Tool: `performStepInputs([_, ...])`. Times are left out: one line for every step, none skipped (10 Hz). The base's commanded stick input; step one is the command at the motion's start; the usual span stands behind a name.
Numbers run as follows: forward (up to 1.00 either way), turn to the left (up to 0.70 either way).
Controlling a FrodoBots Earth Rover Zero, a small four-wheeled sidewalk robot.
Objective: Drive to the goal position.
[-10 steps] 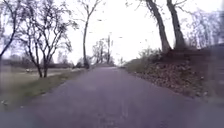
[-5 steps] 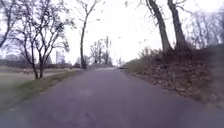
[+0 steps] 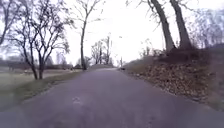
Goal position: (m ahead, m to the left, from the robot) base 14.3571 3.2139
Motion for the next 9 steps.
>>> performStepInputs([1.00, 0.00])
performStepInputs([1.00, 0.00])
performStepInputs([1.00, 0.00])
performStepInputs([1.00, 0.00])
performStepInputs([1.00, 0.00])
performStepInputs([1.00, 0.00])
performStepInputs([1.00, 0.00])
performStepInputs([1.00, 0.00])
performStepInputs([1.00, 0.00])
